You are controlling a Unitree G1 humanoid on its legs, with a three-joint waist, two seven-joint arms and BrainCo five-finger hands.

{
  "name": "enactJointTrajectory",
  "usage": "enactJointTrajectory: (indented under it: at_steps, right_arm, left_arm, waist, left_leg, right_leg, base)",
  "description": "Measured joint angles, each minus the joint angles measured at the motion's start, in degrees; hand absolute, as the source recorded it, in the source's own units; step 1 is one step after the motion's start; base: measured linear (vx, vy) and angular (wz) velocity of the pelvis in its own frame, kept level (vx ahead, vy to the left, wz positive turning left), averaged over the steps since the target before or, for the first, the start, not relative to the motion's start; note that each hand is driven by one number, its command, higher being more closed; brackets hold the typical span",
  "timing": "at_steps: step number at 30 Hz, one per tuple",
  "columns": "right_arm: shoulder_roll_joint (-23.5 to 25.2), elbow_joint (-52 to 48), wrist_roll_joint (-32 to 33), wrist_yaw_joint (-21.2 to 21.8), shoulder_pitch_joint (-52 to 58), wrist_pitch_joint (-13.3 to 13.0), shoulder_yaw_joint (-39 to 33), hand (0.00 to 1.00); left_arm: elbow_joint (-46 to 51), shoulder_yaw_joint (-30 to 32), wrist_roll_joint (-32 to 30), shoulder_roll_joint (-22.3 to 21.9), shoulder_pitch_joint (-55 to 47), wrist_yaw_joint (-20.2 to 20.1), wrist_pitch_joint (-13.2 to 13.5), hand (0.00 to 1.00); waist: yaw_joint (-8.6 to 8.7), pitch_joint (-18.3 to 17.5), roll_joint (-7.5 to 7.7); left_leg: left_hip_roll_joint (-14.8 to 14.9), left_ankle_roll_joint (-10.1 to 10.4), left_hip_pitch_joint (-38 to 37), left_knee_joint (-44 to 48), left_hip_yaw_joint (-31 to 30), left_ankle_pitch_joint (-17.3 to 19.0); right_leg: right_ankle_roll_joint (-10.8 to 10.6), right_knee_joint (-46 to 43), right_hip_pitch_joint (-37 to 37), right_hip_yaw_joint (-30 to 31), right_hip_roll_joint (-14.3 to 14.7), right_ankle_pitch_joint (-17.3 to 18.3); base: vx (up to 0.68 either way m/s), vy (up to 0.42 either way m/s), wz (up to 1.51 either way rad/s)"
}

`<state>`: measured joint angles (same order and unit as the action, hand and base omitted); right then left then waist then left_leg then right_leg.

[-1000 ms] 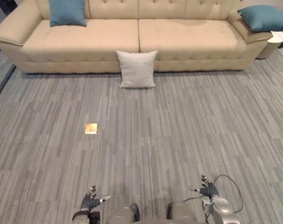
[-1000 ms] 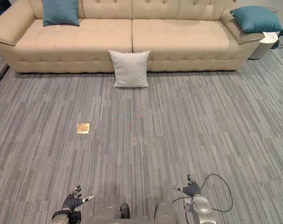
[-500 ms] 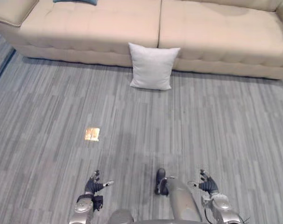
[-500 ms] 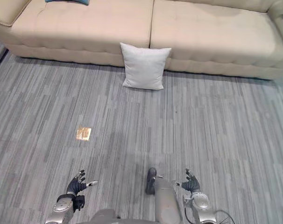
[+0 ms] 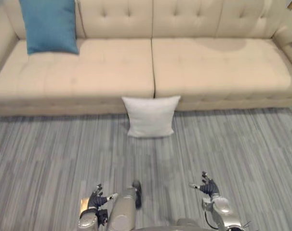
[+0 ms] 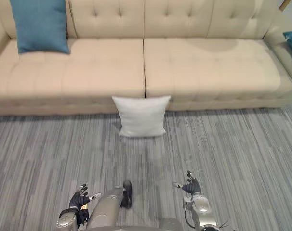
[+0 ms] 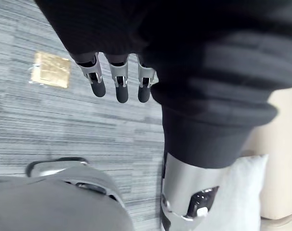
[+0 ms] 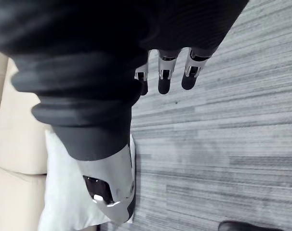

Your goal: Pick up cushions and gather them together orderly.

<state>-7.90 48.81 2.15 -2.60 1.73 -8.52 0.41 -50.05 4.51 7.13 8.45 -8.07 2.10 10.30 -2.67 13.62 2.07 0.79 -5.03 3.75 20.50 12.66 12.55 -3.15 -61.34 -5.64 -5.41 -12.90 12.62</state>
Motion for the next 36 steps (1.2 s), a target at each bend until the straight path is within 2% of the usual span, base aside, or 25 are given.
enactJointTrajectory:
  at_steps: [1, 3, 4, 5, 6, 7, 8, 9, 10, 11, 12, 13, 14, 16, 19, 20, 21, 23, 25, 28, 30, 31, 33, 36]
  right_arm:
    - [0.07, -0.16, -0.3, 0.1, -0.5, -0.03, 1.72, 0.0]
    - [0.3, -0.14, -0.62, 0.26, -1.23, -0.06, 2.33, 0.0]
    - [-0.01, -0.09, -0.6, 0.18, -1.12, 0.0, 2.24, 0.0]
    - [-0.17, -0.05, -0.6, 0.14, -0.88, 0.01, 2.16, 0.0]
    - [-0.18, -0.05, -0.61, 0.15, -0.5, 0.02, 2.17, 0.0]
    - [-0.23, -0.05, -0.63, 0.13, 0.41, 0.02, 2.14, 0.0]
    - [-0.95, 0.38, -0.63, 0.22, 1.22, 0.2, 1.68, 0.0]
    - [-0.78, 0.33, -0.62, 0.21, 1.55, 0.23, 1.22, 0.0]
    - [-0.49, -0.23, -0.58, 0.25, 1.51, 0.22, 0.67, 0.0]
    - [-0.07, -1.23, -0.53, 0.25, 1.87, 0.21, -0.09, 0.0]
    - [0.16, -2.76, -0.5, 0.11, 2.84, 0.22, -0.08, 0.0]
    - [0.26, -3.47, -0.47, 0.08, 3.23, 0.2, -0.05, 0.0]
    - [1.01, -4.43, -0.31, -0.08, 4.16, 0.18, -0.17, 0.0]
    - [1.94, -5.1, 0.08, -0.6, 4.14, -0.02, -1.73, 0.0]
    - [2.44, -5.32, 0.1, -1.09, 3.43, -0.05, -3.5, 0.0]
    - [2.18, -5.33, 0.12, -1.12, 3.88, -0.06, -4.22, 0.0]
    - [1.62, -5.36, 0.11, -1.11, 4.37, -0.09, -4.72, 0.0]
    - [2.59, -4.7, 0.02, -1.13, 5.62, 0.08, -5.15, 0.0]
    - [3.03, -4.65, 0.02, -1.21, 5.95, 0.05, -5.11, 0.0]
    - [3.13, -4.59, 0.0, -1.88, 2.67, -0.04, -4.84, 0.0]
    - [2.82, -4.64, 0.02, -2.98, -0.91, -0.18, -4.88, 0.0]
    - [2.77, -4.66, 0.09, -3.89, -3.87, -0.19, -4.83, 0.0]
    - [2.51, -4.86, 0.18, -5.29, -7.96, -0.21, -4.44, 0.0]
    - [1.49, -4.75, 0.96, -7.15, -12.79, -0.17, -3.35, 0.0]
  left_arm:
    - [0.15, 0.04, 0.05, 0.23, 0.21, 0.47, 0.13, 0.0]
    - [0.27, 0.23, 0.07, 0.79, 0.45, 0.51, 0.19, 0.0]
    - [0.24, 0.19, 0.05, 0.77, 0.47, 0.48, 0.2, 0.0]
    - [0.21, 0.18, 0.05, 0.76, 0.42, 0.48, 0.19, 0.0]
    - [0.17, 0.2, 0.04, 0.88, 0.22, 0.48, 0.18, 0.0]
    - [-0.05, 0.21, 0.0, 0.97, 0.12, 0.5, 0.08, 0.0]
    - [-0.35, 0.28, -0.09, -0.16, 0.37, 0.49, 0.0, 0.0]
    - [-0.21, 0.41, -0.1, -0.35, 0.04, 0.4, 0.21, 0.0]
    - [-0.2, 0.87, -0.25, -0.85, 0.1, 0.47, 0.16, 0.0]
    - [-0.08, 1.6, -0.5, -1.53, 0.27, 0.46, 0.16, 0.0]
    - [0.08, 2.81, -0.53, -2.7, 0.41, 0.46, 0.14, 0.0]
    - [0.11, 2.94, -0.53, -3.17, 0.28, 0.49, 0.14, 0.0]
    - [0.11, 2.86, -0.57, -3.87, 0.2, 0.42, 0.09, 0.0]
    - [0.26, 2.87, -0.59, -4.81, 0.69, 0.41, 0.02, 0.0]
    - [0.99, 2.86, -0.73, -5.48, 1.37, 0.39, 0.0, 0.0]
    - [0.9, 2.7, -0.78, -5.6, 1.39, 0.43, -0.01, 0.0]
    - [0.72, 2.47, -0.82, -5.98, 1.34, 0.42, -0.01, 0.0]
    - [-0.1, 2.1, -1.01, -4.97, 2.15, 0.43, -0.03, 0.0]
    - [-0.1, 1.96, -1.05, -4.32, 2.43, 0.46, -0.03, 0.0]
    - [0.0, 1.88, -1.01, -2.83, 3.55, 0.59, -0.01, 0.0]
    - [0.15, 1.52, -0.81, -1.8, 5.99, 0.77, 0.04, 0.0]
    - [0.39, 0.03, -0.1, -0.69, 8.47, 1.26, 0.13, 0.0]
    - [1.31, -0.66, 1.42, 0.22, 12.64, 2.09, 0.16, 0.0]
    - [1.34, -0.5, 4.43, 0.85, 18.06, 3.14, 0.46, 0.0]
  waist:
    - [0.58, 0.16, -0.42]
    - [1.89, 0.2, -0.37]
    - [2.12, 0.12, 0.07]
    - [2.11, 0.12, 0.65]
    - [2.08, 0.08, 1.28]
    - [2.24, -0.12, 2.27]
    - [2.75, -0.16, 0.62]
    - [2.67, -0.55, 0.1]
    - [3.03, -0.75, -0.58]
    - [3.67, -0.69, -1.07]
    - [3.78, -0.46, -1.71]
    - [3.47, -0.43, -2.02]
    - [2.29, -0.44, -1.96]
    - [1.62, -0.63, -1.46]
    - [1.42, -0.63, -1.66]
    - [1.53, -1.0, -2.42]
    - [1.61, -1.3, -3.73]
    - [1.65, -1.75, -1.81]
    - [1.57, -1.91, -1.38]
    - [1.39, -0.26, -1.74]
    - [1.45, 2.04, -2.26]
    - [1.24, 4.17, -2.31]
    - [0.42, 7.23, -2.02]
    - [0.36, 10.13, -2.03]
  left_leg:
    - [0.2, 0.03, -3.94, -3.23, -0.25, -0.02]
    - [0.47, 0.06, -7.33, -6.08, -0.57, -0.03]
    - [0.41, 0.72, -9.71, -8.2, -1.28, 0.35]
    - [0.11, 1.78, -11.38, -9.2, -1.86, 1.01]
    - [-0.42, 2.98, -12.25, -9.75, -2.23, 1.82]
    - [-1.2, 4.13, -13.83, -9.49, -4.1, 3.3]
    - [-0.06, 4.78, -15.41, -9.23, -6.89, 4.59]
    - [1.13, 4.88, -15.16, -7.84, -8.15, 4.57]
    - [2.32, 5.36, -13.38, -2.51, -8.82, 4.77]
    - [3.45, 7.47, -10.31, 4.91, -8.79, 4.6]
    - [6.46, 11.31, -4.88, 17.99, -7.23, 1.92]
    - [8.67, 12.3, -2.52, 24.07, -6.32, 0.87]
    - [12.48, 11.12, 1.43, 32.58, -3.25, 1.68]
    - [13.83, 9.28, 5.05, 29.6, -1.24, 2.8]
    - [13.78, 9.3, 8.16, 14.96, -0.48, 2.22]
    - [13.13, 9.42, 7.89, 6.35, -0.61, -3.14]
    - [13.27, 10.74, 7.94, 2.62, -1.77, -7.95]
    - [9.81, 10.59, 5.29, -0.52, -1.32, -7.61]
    - [8.21, 10.23, 5.23, -1.08, -1.23, -7.41]
    - [8.32, 9.29, 7.48, 0.75, -0.18, -6.63]
    - [9.25, 8.82, 11.56, 4.32, 0.03, -5.68]
    - [10.31, 8.85, 15.05, 7.57, 0.09, -4.58]
    - [11.47, 8.75, 21.13, 12.98, 0.06, -2.44]
    - [12.55, 8.24, 28.03, 18.77, -0.1, -0.49]
  right_leg:
    - [1.41, 2.81, -4.05, -2.67, 1.35, 2.3]
    - [1.65, 15.22, -9.56, -4.03, 4.31, 3.02]
    - [0.05, 30.53, -11.59, -3.99, 6.84, 0.26]
    - [-0.28, 39.55, -11.79, -3.66, 8.11, -3.55]
    - [-0.22, 44.9, -11.66, -2.49, 8.62, -7.01]
    - [0.26, 45.93, -11.31, -0.01, 8.99, -14.53]
    - [2.93, 42.58, -10.8, 0.52, 9.9, -14.6]
    - [3.74, 41.19, -10.66, 0.07, 10.17, -12.22]
    - [4.32, 40.35, -9.87, -1.83, 10.27, -9.99]
    - [4.41, 40.86, -8.28, -3.09, 10.62, -8.54]
    - [4.94, 42.35, -4.94, -4.4, 11.53, -7.28]
    - [5.45, 43.27, -2.93, -4.73, 12.14, -6.78]
    - [6.23, 44.61, 1.15, -5.19, 13.01, -5.8]
    - [6.29, 46.69, 4.42, -5.54, 12.57, -5.66]
    - [5.35, 47.73, 6.23, -5.61, 11.32, -5.21]
    - [3.19, 47.05, 6.72, -5.5, 11.02, -3.77]
    - [2.31, 46.53, 6.82, -5.49, 11.62, -2.88]
    - [0.73, 45.94, 7.23, -4.99, 8.41, -1.62]
    - [-0.33, 45.98, 7.03, -5.08, 6.89, -0.93]
    - [-0.84, 43.96, 4.05, -3.91, 6.55, -0.09]
    - [-0.53, 39.71, -0.14, -3.58, 6.85, 1.0]
    - [-0.34, 35.05, -4.61, -2.82, 6.79, 2.32]
    - [-0.09, 27.44, -12.1, -1.65, 6.72, 4.81]
    - [-0.19, 20.65, -19.75, -0.64, 6.63, 7.01]
  base:
    - [0.48, 0.072, 0.11]
    - [0.54, 0.004, 0.24]
    - [0.5, -0.051, 0.37]
    - [0.59, -0.082, 0.41]
    - [0.39, -0.079, 0.48]
    - [0.51, -0.145, 0.68]
    - [0.51, -0.153, 0.7]
    - [0.61, -0.2, 0.64]
    - [0.47, -0.162, 0.57]
    - [0.47, -0.195, 0.69]
    - [0.36, -0.15, 0.53]
    - [0.51, -0.154, 0.17]
    - [0.4, -0.089, -0.08]
    - [0.44, -0.046, -0.03]
    - [0.3, 0.072, -0.11]
    - [0.2, 0.115, -0.08]
    - [0.26, 0.155, -0.03]
    - [0.27, 0.171, 0.11]
    - [0.14, 0.108, 0.16]
    - [0.02, 0.058, -0.1]
    - [-0.1, 0.017, -0.16]
    - [-0.17, 0.01, -0.19]
    - [-0.22, 0.0, -0.24]
    - [-0.21, 0.005, -0.15]
